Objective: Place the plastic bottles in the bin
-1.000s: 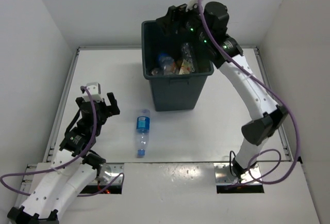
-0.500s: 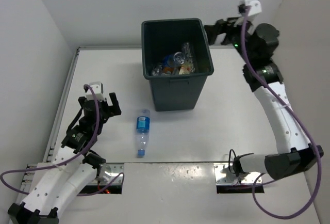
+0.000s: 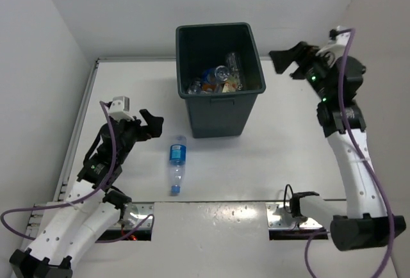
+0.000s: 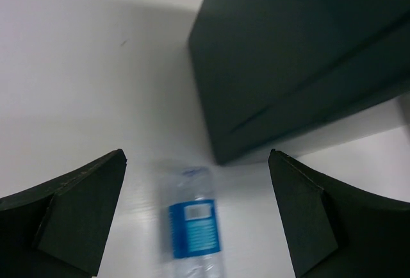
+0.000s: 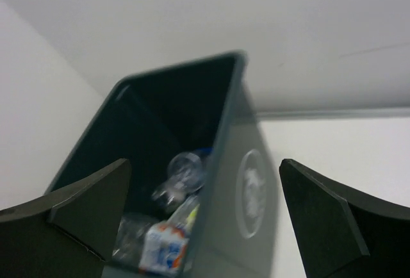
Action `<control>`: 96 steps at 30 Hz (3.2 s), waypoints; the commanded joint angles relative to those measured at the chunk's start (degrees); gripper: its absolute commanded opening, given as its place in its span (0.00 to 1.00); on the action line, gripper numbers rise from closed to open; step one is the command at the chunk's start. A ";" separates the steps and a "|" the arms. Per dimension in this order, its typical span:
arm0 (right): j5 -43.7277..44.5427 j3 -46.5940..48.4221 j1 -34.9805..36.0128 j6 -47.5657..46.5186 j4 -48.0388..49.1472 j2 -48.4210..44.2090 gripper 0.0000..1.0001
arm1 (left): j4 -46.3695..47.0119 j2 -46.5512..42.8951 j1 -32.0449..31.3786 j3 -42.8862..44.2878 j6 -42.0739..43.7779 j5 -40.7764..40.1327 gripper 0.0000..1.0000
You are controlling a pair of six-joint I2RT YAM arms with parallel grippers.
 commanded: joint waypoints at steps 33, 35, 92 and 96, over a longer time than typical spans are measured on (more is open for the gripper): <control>20.64 -26.83 63.23 -11.47 8.22 -2.07 1.00 | -20.84 -8.47 -2.02 13.56 4.71 -22.79 1.00; 21.43 -28.41 65.79 -13.06 9.89 -1.45 1.00 | -22.33 -10.15 -2.02 11.62 3.40 -25.42 1.00; 2.45 -8.99 56.56 -13.48 -1.61 48.47 0.24 | -25.07 -19.04 -2.02 7.05 -3.46 -36.69 1.00; -0.36 -6.10 61.21 -29.82 -5.57 40.31 0.07 | -25.07 -19.04 -2.02 7.05 -3.46 -36.69 1.00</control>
